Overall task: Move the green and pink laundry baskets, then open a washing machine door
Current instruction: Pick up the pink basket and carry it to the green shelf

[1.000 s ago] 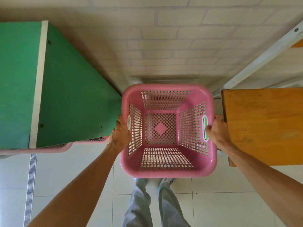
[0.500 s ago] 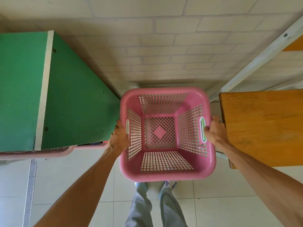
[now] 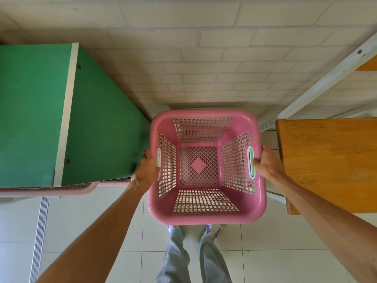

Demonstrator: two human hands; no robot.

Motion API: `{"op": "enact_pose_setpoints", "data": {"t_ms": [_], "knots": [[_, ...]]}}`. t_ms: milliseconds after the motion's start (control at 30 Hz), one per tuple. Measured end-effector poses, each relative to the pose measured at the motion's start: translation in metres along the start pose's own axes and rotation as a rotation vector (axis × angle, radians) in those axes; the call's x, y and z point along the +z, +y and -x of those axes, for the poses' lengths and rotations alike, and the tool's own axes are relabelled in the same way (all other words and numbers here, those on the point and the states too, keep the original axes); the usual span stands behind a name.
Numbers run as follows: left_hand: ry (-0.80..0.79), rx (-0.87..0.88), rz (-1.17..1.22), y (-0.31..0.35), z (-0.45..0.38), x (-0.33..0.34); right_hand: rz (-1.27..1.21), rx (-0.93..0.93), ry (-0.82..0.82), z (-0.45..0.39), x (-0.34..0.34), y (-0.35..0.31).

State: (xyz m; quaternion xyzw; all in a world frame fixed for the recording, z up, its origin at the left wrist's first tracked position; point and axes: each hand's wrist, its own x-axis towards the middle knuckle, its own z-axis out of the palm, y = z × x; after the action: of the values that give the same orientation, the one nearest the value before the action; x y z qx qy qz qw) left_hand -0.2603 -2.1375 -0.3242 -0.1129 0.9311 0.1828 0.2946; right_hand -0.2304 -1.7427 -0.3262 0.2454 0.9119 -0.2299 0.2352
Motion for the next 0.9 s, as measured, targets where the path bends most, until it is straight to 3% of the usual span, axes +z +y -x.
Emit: {"op": "enact_pose_setpoints", "data": {"t_ms": [200, 400, 633, 900], "knots": [[-0.021, 0.034, -0.018, 0.021, 0.027, -0.034, 0.05, -0.074, -0.106, 0.016, -0.016, 0.002], [-0.014, 0.079, -0.09, 0.031, 0.101, -0.077, 0.026, -0.175, -0.212, 0.081, -0.079, -0.029], [0.022, 0.186, -0.309, 0.092, 0.249, -0.178, 0.072, -0.26, -0.124, 0.207, -0.161, -0.094], [0.068, 0.325, -0.417, 0.123, 0.319, -0.222, 0.128, -0.199, -0.09, 0.288, -0.22, -0.071]]}}
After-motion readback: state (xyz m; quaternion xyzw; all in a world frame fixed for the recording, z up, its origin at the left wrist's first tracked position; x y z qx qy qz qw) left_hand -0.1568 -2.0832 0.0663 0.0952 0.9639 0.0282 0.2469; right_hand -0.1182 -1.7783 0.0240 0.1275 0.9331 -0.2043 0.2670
